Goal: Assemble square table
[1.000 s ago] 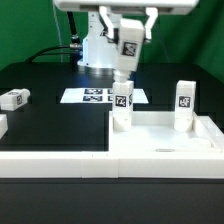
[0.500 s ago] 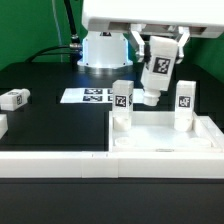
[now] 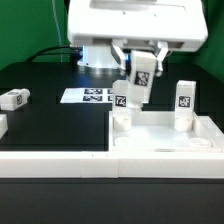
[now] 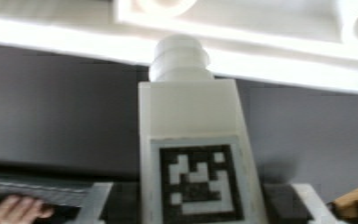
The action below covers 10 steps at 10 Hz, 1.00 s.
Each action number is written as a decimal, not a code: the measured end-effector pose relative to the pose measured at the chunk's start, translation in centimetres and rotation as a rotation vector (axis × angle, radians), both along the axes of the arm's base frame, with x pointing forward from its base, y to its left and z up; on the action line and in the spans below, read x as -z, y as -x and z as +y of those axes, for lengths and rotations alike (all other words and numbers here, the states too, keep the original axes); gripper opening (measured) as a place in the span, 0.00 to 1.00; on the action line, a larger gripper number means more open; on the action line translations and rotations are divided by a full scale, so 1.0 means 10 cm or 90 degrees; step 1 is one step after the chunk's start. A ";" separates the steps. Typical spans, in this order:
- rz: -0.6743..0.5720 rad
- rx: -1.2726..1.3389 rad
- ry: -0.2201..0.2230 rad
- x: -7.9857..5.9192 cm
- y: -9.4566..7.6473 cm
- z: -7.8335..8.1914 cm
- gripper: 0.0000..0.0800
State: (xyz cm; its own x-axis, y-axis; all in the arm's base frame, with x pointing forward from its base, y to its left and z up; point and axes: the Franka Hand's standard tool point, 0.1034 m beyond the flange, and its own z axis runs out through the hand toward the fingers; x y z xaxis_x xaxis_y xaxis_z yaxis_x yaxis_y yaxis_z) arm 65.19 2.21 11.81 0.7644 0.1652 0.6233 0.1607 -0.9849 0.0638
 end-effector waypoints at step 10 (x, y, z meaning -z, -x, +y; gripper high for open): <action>0.033 0.029 -0.105 -0.01 -0.17 0.64 0.36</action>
Offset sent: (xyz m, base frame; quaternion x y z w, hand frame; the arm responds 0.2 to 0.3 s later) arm 0.0000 0.0000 0.0000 0.0000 0.0000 0.0000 1.0000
